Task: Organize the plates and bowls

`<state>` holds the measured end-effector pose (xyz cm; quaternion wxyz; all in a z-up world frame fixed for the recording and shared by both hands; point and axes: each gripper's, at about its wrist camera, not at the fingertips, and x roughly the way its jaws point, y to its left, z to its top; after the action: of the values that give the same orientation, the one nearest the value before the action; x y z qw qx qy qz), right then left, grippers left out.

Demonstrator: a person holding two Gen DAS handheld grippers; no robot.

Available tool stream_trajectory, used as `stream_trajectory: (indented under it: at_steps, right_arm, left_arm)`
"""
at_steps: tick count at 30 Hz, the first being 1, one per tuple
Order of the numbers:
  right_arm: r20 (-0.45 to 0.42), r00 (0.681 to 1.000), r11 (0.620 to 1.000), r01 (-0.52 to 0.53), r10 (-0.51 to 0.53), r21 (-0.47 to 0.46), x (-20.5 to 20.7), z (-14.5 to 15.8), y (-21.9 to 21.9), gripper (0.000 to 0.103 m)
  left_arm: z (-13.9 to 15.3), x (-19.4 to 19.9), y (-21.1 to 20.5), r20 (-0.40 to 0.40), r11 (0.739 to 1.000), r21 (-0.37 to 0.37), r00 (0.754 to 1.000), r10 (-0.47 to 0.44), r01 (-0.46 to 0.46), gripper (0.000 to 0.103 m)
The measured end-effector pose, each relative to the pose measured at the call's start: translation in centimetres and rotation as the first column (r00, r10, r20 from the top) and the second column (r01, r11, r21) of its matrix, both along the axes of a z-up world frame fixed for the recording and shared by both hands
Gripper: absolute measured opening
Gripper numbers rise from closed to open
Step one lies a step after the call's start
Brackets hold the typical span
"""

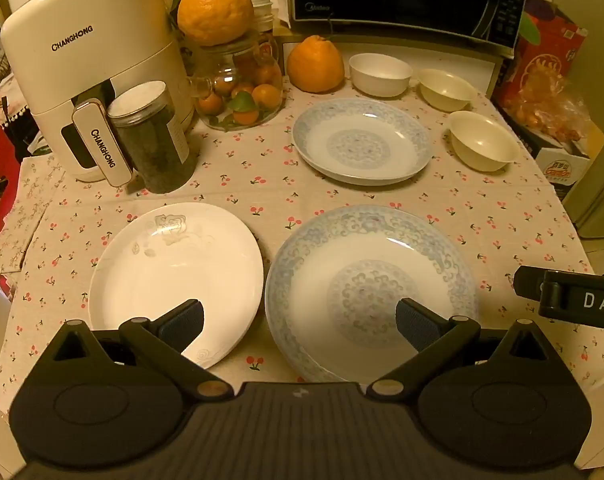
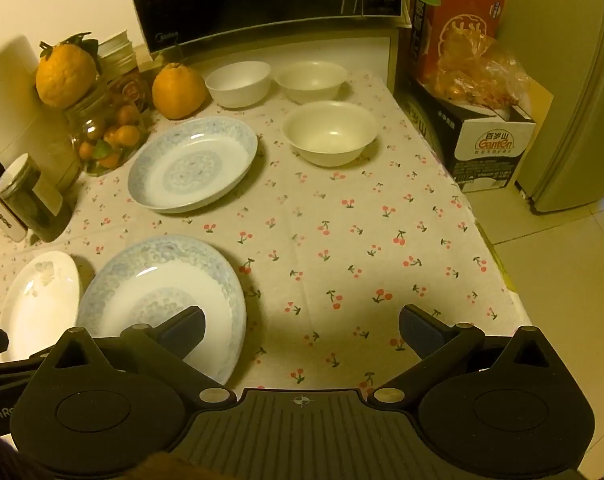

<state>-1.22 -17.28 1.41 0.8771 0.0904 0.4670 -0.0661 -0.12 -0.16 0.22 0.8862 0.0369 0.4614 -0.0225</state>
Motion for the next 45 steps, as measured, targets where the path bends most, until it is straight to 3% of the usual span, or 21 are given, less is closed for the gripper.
stream_trajectory:
  at_steps: [31, 45]
  right_arm:
    - [0.000, 1.000, 1.000, 0.000, 0.000, 0.002, 0.2, 0.1, -0.3, 0.103]
    - [0.004, 1.000, 1.000, 0.000, 0.000, -0.001, 0.7, 0.1, -0.1, 0.103]
  left_arm:
    - [-0.1, -0.2, -0.4, -0.004, 1.000, -0.007, 1.000, -0.004, 0.004, 0.103]
    - [-0.1, 0.9, 0.5, -0.039, 0.998, -0.060, 0.999, -0.023, 0.021, 0.102]
